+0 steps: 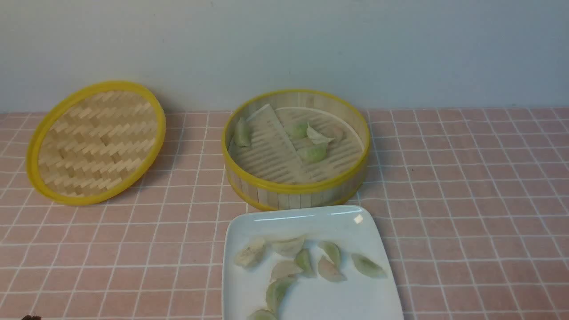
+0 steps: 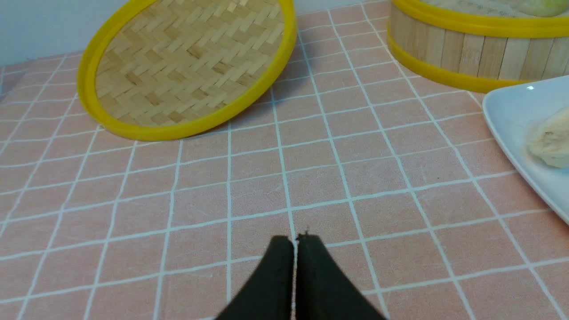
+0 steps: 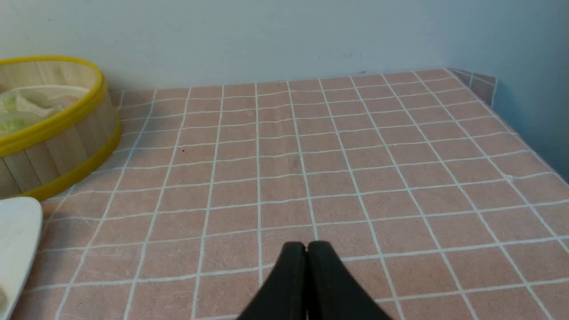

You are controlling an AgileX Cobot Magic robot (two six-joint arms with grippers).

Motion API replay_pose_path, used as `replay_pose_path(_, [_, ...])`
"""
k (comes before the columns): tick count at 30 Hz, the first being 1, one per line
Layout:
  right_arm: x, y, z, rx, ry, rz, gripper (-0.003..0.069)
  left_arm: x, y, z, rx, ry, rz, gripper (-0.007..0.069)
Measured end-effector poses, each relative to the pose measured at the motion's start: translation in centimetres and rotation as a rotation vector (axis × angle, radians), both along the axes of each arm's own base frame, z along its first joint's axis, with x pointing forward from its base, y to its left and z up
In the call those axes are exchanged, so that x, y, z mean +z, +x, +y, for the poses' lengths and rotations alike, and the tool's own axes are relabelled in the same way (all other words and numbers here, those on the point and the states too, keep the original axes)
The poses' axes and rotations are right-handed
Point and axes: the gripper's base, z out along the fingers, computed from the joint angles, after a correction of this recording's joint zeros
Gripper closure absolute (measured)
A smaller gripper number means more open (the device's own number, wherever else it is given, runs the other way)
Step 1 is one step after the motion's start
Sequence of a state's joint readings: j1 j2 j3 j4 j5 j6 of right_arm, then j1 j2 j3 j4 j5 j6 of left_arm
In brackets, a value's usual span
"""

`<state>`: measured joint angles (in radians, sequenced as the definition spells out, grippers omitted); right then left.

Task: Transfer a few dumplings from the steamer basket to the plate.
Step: Use the right arm to grab a dumpling from inside the steamer

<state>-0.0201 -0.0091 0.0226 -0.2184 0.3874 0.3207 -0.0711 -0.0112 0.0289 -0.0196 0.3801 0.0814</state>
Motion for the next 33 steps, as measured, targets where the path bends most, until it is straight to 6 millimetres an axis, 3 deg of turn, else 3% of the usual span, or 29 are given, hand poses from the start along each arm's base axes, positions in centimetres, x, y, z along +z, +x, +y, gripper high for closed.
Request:
replay_pose_path(28, [0.1, 0.0, 0.1, 0.002, 0.025, -0.01, 0.0673, 0.0, 0.0, 0.0, 0.0, 0.0, 0.0, 0.0631])
replay_pose_path(33, [1.6, 0.3, 0.6, 0.028, 0.372, -0.214, 0.0673, 0.0, 0.0, 0.0, 0.0, 0.0, 0.0, 0.0631])
